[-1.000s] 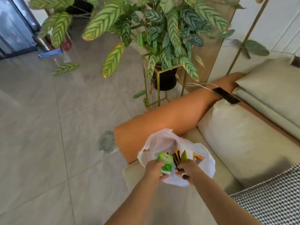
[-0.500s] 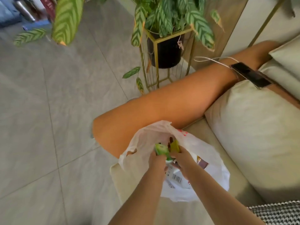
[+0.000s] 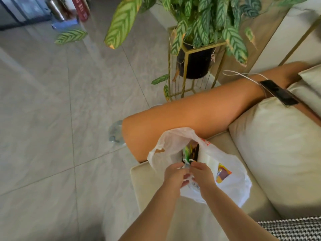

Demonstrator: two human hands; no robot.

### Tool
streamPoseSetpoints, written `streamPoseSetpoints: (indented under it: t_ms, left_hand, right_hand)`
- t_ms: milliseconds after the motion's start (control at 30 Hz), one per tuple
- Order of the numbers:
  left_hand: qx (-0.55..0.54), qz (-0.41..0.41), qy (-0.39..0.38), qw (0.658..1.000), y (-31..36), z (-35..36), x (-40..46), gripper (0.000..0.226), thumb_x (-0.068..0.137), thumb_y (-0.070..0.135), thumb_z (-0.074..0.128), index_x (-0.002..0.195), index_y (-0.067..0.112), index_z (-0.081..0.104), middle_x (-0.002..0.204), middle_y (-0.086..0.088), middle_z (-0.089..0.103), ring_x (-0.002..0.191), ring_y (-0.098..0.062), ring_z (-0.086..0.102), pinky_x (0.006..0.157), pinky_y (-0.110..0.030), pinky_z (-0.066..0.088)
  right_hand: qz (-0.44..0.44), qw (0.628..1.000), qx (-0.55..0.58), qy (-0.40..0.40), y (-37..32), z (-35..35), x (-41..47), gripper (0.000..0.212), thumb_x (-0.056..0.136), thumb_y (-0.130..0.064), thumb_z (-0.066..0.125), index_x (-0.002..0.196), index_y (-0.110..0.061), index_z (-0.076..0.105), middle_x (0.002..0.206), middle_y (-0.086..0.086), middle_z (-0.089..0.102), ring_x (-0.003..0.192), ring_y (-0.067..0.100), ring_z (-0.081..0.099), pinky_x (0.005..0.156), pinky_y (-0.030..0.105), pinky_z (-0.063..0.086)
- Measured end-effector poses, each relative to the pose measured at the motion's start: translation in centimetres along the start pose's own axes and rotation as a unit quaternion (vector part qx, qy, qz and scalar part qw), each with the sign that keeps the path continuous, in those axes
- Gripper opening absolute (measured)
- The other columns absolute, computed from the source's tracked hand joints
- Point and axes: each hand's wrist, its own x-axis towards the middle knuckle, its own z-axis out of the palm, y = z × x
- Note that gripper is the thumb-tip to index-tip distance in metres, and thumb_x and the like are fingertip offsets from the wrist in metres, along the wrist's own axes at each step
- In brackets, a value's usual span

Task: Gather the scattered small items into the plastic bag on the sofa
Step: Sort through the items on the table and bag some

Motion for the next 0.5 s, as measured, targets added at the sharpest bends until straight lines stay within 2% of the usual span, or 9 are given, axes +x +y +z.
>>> streamPoseSetpoints:
  t_ms: [67, 167, 233, 300, 367, 433, 500]
  left_hand:
    - [0.011, 0.009, 0.000, 1.000, 0.0, -2.1, -1.4, 0.035, 0.088, -0.002, 0.056, 0.121, 0.010, 0.056, 0.102, -0.014, 0.064, 0.082, -0.022, 0.063, 0.077, -0.033, 0.054]
    - [0.055, 0.041, 0.009, 0.998, -0.7, -5.9, -3.5, 0.033, 0.088, -0.001, 0.055, 0.120, 0.008, 0.056, 0.099, -0.013, 0.061, 0.066, -0.016, 0.059, 0.060, -0.022, 0.049]
    - [0.096, 0.071, 0.019, 0.993, -2.0, -9.1, -4.9, 0.034, 0.088, 0.001, 0.053, 0.121, 0.008, 0.056, 0.100, -0.010, 0.059, 0.068, -0.015, 0.056, 0.057, -0.019, 0.045]
    - [0.129, 0.089, 0.032, 0.987, -3.7, -12.6, -6.0, 0.034, 0.089, 0.005, 0.052, 0.122, 0.011, 0.057, 0.104, -0.010, 0.061, 0.074, -0.015, 0.057, 0.061, -0.018, 0.045]
    - [0.148, 0.094, 0.061, 0.983, -5.8, -16.8, -7.1, 0.029, 0.090, 0.008, 0.053, 0.118, 0.012, 0.059, 0.113, -0.012, 0.064, 0.087, -0.018, 0.060, 0.073, -0.023, 0.045]
    - [0.151, 0.097, 0.087, 0.980, -8.0, -21.1, -8.2, 0.024, 0.090, 0.009, 0.054, 0.113, 0.010, 0.062, 0.113, -0.013, 0.064, 0.091, -0.018, 0.060, 0.078, -0.022, 0.046]
    - [0.185, 0.095, 0.121, 0.971, -10.5, -25.6, -9.3, 0.022, 0.092, 0.014, 0.052, 0.111, 0.009, 0.063, 0.112, -0.013, 0.065, 0.098, -0.025, 0.064, 0.085, -0.028, 0.051]
  right_hand:
    - [-0.040, 0.997, -0.059, -0.009, -0.2, 0.6, -1.6, 0.011, 0.086, 0.000, 0.052, 0.083, -0.003, 0.062, 0.074, 0.014, 0.056, 0.071, 0.025, 0.052, 0.069, 0.031, 0.038]
    - [-0.091, 0.989, -0.119, -0.023, -0.1, 2.6, -4.9, 0.013, 0.086, -0.003, 0.055, 0.093, -0.013, 0.061, 0.082, 0.001, 0.061, 0.078, 0.017, 0.055, 0.068, 0.023, 0.039]
    - [-0.123, 0.978, -0.166, -0.037, 0.4, 4.5, -7.5, 0.017, 0.086, -0.006, 0.056, 0.093, -0.021, 0.060, 0.082, -0.009, 0.061, 0.080, 0.010, 0.056, 0.065, 0.015, 0.038]
    - [-0.146, 0.964, -0.212, -0.066, 1.2, 6.9, -10.0, 0.016, 0.085, -0.009, 0.057, 0.090, -0.023, 0.062, 0.081, -0.011, 0.061, 0.081, 0.010, 0.058, 0.070, 0.016, 0.041]
    - [-0.174, 0.938, -0.279, -0.111, 2.4, 10.0, -12.3, 0.014, 0.085, -0.010, 0.059, 0.092, -0.019, 0.065, 0.084, -0.006, 0.063, 0.086, 0.016, 0.061, 0.076, 0.020, 0.043]
    - [-0.198, 0.908, -0.340, -0.146, 3.8, 13.3, -14.5, 0.013, 0.087, -0.013, 0.058, 0.095, -0.018, 0.067, 0.088, -0.005, 0.064, 0.084, 0.012, 0.058, 0.072, 0.016, 0.037]
    - [-0.220, 0.881, -0.383, -0.167, 5.4, 17.0, -17.0, 0.012, 0.088, -0.017, 0.059, 0.094, -0.017, 0.069, 0.093, -0.002, 0.069, 0.081, 0.011, 0.058, 0.067, 0.014, 0.034]
